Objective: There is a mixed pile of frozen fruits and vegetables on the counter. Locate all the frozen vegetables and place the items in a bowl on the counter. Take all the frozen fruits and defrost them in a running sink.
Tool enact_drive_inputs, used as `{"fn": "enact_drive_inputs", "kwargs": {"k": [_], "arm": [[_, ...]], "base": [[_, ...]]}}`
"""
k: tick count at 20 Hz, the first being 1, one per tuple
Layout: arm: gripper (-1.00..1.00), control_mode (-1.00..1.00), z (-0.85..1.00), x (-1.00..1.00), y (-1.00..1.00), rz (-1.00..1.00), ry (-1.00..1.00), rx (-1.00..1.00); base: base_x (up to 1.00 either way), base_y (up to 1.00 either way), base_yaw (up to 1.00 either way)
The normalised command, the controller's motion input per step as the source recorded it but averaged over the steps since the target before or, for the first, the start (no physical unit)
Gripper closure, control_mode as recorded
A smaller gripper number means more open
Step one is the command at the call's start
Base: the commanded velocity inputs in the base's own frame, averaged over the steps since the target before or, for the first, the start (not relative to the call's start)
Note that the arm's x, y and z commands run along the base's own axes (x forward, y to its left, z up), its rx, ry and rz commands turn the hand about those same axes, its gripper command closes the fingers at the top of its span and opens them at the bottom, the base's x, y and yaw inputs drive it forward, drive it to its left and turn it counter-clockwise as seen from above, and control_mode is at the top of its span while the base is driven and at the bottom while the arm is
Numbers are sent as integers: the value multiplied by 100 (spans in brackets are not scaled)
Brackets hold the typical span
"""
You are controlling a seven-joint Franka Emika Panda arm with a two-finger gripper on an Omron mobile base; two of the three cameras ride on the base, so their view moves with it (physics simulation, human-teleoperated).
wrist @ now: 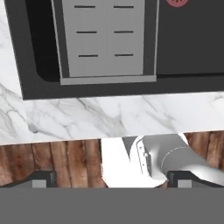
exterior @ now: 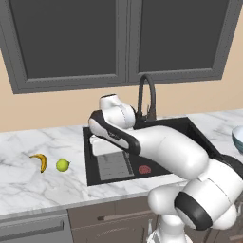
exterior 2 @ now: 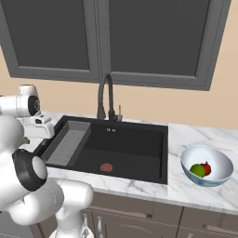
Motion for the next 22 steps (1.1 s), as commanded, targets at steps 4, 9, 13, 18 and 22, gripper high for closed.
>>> {"fn": "enact_drive_inputs", "kwargs": {"k": [4,9,13,18,22], "arm": [[-100,-100,-2,18,47,-5,2,-2],[-100,-100,-2,16,42,-7,2,-2],[-100,-100,0,15,39,-8,0,-2],[-100,-100,-5,17,34,-11,0,-2],[-100,-100,-4,19,30,-11,0,-1]], "base": [[0,0,0],[0,0,0],[0,0,0],[0,0,0],[0,0,0]]}}
